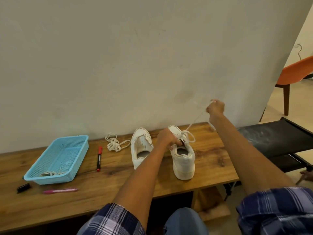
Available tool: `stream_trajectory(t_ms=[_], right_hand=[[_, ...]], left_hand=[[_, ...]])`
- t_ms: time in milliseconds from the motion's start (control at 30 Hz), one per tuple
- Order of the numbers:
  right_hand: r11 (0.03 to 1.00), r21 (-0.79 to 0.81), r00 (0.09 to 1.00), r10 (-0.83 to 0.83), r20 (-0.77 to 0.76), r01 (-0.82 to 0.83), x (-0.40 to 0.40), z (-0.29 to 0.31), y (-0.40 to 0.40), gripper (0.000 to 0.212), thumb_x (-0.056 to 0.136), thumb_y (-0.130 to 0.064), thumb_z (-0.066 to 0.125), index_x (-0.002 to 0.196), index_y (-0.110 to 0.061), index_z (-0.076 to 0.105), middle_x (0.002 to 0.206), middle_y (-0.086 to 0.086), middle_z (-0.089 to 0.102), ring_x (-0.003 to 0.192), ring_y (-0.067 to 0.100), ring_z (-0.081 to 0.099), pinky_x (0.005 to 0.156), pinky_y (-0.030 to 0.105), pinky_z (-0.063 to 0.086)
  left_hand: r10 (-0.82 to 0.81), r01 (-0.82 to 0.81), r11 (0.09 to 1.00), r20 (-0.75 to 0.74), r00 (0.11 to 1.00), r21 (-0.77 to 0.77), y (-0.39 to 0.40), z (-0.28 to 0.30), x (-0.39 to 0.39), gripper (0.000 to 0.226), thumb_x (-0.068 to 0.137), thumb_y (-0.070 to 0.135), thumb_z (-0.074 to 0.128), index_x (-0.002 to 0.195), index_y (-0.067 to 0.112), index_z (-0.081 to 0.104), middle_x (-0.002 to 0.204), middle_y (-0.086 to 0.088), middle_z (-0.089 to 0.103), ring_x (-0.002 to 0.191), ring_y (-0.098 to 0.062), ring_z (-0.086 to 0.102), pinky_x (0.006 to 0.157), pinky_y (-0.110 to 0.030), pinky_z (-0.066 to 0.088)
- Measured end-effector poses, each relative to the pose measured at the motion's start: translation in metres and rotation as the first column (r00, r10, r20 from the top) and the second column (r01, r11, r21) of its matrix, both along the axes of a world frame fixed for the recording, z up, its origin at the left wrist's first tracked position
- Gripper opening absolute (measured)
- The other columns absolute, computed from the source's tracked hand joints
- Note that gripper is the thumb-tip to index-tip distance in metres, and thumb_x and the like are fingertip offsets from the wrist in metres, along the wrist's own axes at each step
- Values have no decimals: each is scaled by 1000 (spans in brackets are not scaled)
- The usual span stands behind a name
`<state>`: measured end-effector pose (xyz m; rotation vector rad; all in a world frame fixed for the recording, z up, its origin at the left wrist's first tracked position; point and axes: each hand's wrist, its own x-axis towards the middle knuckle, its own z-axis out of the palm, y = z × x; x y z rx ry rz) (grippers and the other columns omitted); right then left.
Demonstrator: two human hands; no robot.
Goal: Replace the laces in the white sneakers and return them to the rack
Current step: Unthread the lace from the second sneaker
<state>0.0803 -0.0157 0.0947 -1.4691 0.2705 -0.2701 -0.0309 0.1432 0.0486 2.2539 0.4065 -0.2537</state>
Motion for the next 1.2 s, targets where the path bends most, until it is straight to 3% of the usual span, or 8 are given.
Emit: stream_trajectory(t_ms=[67, 133, 233, 467, 667, 833, 1033, 1200], right_hand=[[978, 106, 983, -181, 5, 180, 3, 0, 2, 28, 93, 2, 29, 81, -10, 52, 88, 10, 53, 79, 26, 54, 55, 24, 41], [954, -288, 997, -74, 32, 80, -1, -12, 6, 23, 95, -2, 35, 104, -3, 57, 105, 16, 56, 101, 32, 58, 70, 30, 45], [573, -752, 938, 293, -185, -327, -8, -38, 7, 38, 94, -8, 51, 130, 1, 48, 136, 17, 48, 122, 32, 48, 96, 36, 41], [190, -571, 541, 643, -542, -798, -41, -35, 23, 33, 90, 2, 53, 121, -7, 60, 109, 10, 62, 93, 22, 61, 66, 23, 56], [-89, -678, 526, 561, -639, -730, -37, -24, 27, 29, 85, 2, 63, 114, 0, 65, 89, 5, 66, 74, 13, 63, 71, 20, 55], [-8, -720, 572, 601, -558, -694, -22, 2, 17, 17, 87, -2, 61, 101, 3, 70, 71, 2, 61, 67, 14, 54, 61, 17, 47], [658, -752, 953, 199, 228, 43, -4, -9, 1, 16, 89, -2, 58, 91, 3, 73, 93, 19, 71, 91, 29, 65, 70, 19, 35], [374, -844, 881, 422, -215, -385, -13, -41, 10, 46, 91, -14, 60, 133, -1, 48, 139, 16, 48, 125, 32, 47, 103, 34, 36]], left_hand=[[-1, 1, 1000, -9, 1000, -22, 0, -1, 0, 42, 72, 25, 81, 104, 1, 67, 102, -14, 70, 88, -27, 70, 82, -36, 58], [0, -1, 999, -18, 1000, -37, 1, -3, 1, 42, 73, 25, 80, 106, 2, 66, 104, -13, 70, 91, -27, 69, 85, -37, 57], [3, -3, 999, 2, 1000, -44, 2, -4, 0, 35, 73, 24, 80, 99, 4, 66, 100, -12, 69, 93, -28, 69, 86, -38, 56], [22, -21, 998, 21, 1000, -63, 3, -7, 0, 41, 72, 26, 81, 102, 1, 67, 99, -13, 70, 90, -28, 69, 84, -40, 57], [29, -29, 998, -7, 1000, -57, 2, -3, -1, 43, 74, 26, 80, 107, 2, 65, 104, -14, 69, 90, -27, 69, 86, -39, 56], [28, -30, 997, -29, 999, -74, 0, -1, -3, 41, 71, 23, 82, 104, 2, 67, 102, -13, 70, 91, -27, 69, 86, -40, 56], [27, -29, 999, -52, 998, -44, -1, -1, 0, 36, 71, 29, 82, 94, 9, 63, 101, -9, 71, 92, -23, 70, 87, -36, 56], [20, -22, 999, -54, 998, -32, -2, -3, 2, 45, 72, 30, 81, 105, 4, 65, 103, -11, 70, 96, -24, 69, 89, -36, 55]])
